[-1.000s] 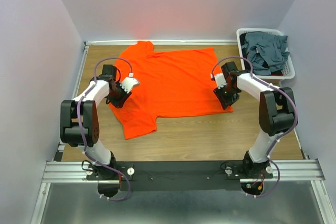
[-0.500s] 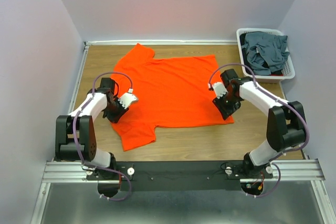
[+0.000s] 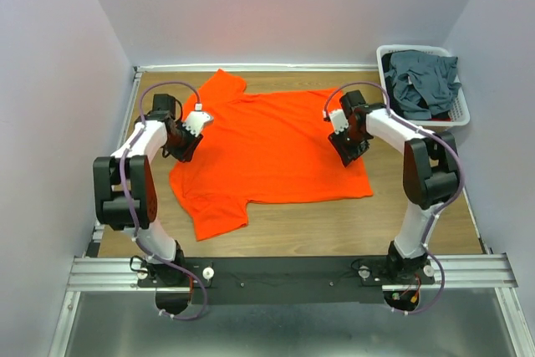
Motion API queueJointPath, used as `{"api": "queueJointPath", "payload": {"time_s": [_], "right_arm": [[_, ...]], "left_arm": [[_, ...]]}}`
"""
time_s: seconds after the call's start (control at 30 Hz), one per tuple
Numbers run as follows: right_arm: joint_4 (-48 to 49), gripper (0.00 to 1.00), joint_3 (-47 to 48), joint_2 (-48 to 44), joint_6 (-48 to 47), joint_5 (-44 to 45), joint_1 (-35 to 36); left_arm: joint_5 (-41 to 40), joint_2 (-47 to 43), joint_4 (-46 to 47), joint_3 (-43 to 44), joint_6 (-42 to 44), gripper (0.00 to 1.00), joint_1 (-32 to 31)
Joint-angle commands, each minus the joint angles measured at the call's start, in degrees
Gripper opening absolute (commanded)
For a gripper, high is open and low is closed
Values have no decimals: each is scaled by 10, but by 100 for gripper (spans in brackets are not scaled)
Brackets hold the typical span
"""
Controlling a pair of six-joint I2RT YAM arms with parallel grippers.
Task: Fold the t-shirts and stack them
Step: Flatten the tshirt out
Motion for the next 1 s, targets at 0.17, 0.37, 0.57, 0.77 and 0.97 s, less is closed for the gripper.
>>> {"api": "queueJointPath", "payload": {"time_s": [0.17,0.37,0.57,0.77,0.97], "right_arm": [[39,49,-38,24,10,28,-4],[39,48,-119,-22,9,8,-4],[22,52,-77,-80,17,-43,-5],[17,71,137,-34,27,-51,-43],[20,71,315,92,38,-37,-85]], "left_arm": [[15,53,48,-29,-28,39,47],[9,33,24,-71,0,39,67],[63,-12,-32,-34,26,42,67],[170,27,-54,158,-15,58,68],[197,182,-30,410,-102,67,67]]}}
